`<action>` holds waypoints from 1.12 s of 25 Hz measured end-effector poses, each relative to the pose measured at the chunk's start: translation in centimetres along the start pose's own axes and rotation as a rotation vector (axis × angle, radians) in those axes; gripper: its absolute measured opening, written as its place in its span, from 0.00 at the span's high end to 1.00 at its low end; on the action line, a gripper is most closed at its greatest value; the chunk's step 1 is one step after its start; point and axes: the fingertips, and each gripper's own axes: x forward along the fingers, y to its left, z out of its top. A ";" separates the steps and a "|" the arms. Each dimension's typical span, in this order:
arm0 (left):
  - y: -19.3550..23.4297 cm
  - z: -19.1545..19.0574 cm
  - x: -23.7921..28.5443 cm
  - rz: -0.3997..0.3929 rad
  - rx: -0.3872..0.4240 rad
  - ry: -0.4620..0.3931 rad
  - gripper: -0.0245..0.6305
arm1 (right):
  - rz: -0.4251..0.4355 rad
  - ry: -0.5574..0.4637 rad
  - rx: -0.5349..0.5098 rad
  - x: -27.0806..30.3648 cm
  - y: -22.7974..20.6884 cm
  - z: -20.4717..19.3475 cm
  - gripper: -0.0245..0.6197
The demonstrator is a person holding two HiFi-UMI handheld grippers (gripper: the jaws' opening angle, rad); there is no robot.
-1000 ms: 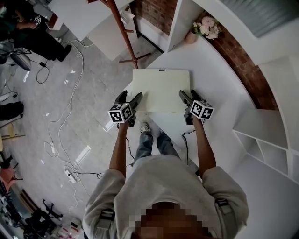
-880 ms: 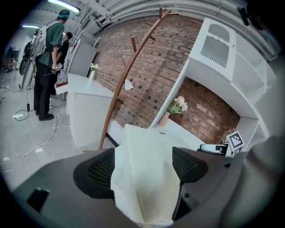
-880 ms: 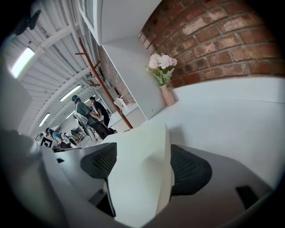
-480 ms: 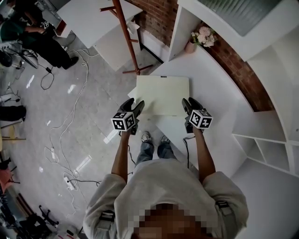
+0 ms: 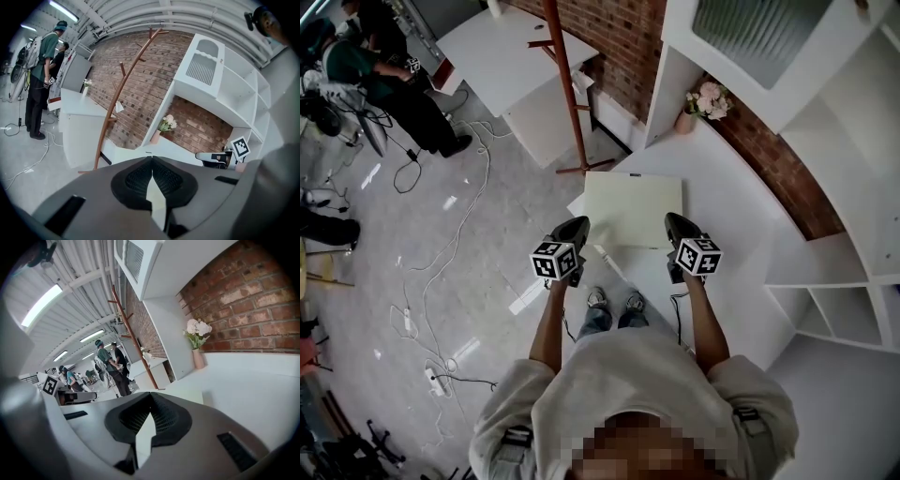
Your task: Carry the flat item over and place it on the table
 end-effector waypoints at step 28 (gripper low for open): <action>-3.0 11.4 -3.4 0.006 0.177 -0.242 0.94 | 0.036 -0.256 -0.280 -2.4 6.7 11.1 0.92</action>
